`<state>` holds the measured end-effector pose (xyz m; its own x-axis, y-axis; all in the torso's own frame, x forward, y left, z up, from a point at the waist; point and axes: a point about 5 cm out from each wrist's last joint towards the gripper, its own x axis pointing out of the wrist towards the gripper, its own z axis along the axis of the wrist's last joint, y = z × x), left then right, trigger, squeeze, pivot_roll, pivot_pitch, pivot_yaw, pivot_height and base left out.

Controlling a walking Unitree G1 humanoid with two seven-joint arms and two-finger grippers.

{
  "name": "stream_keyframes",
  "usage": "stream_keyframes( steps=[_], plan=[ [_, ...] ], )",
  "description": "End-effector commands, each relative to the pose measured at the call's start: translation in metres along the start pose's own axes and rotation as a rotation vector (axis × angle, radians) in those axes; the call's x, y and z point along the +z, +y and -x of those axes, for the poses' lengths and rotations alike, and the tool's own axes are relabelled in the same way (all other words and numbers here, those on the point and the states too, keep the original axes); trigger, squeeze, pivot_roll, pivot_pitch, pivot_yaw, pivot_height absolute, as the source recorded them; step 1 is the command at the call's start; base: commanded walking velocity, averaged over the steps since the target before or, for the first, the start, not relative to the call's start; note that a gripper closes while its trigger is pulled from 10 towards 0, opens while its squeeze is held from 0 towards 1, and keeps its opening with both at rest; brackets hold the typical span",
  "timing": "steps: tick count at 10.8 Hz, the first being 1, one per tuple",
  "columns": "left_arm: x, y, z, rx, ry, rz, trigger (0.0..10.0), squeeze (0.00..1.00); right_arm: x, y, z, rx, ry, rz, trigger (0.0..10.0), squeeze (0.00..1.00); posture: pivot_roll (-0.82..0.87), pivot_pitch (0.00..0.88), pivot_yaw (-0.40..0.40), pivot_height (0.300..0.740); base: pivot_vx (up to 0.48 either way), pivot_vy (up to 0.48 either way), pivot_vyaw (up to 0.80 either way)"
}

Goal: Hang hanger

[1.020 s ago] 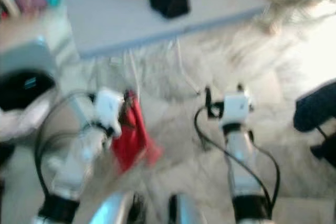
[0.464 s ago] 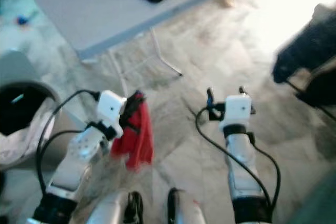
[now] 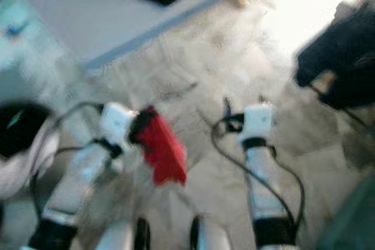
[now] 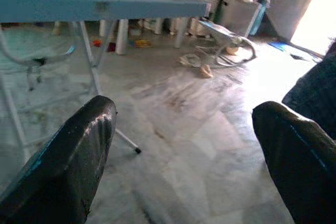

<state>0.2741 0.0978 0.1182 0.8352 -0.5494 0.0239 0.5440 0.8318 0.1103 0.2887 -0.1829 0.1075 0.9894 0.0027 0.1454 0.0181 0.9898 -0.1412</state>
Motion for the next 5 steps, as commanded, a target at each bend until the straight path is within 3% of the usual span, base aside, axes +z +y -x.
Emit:
stream_keyframes(
  steps=[1,5],
  plan=[
    [0.0070,-0.0092,-0.0051,-0.032,-0.035,0.013,10.0,0.00,-0.0037,-0.0114,0.0030,-0.030,0.017,0.011,10.0,0.00,-0.01,0.193,-0.010,0.740,0.435,0.000,-0.61],
    [0.0031,-0.0101,-0.0044,-0.042,-0.014,0.006,10.0,0.00,-0.0063,-0.0101,0.0058,-0.038,0.030,0.003,10.0,0.00,-0.01,0.190,0.000,0.740,0.438,0.000,-0.64]
  ],
)
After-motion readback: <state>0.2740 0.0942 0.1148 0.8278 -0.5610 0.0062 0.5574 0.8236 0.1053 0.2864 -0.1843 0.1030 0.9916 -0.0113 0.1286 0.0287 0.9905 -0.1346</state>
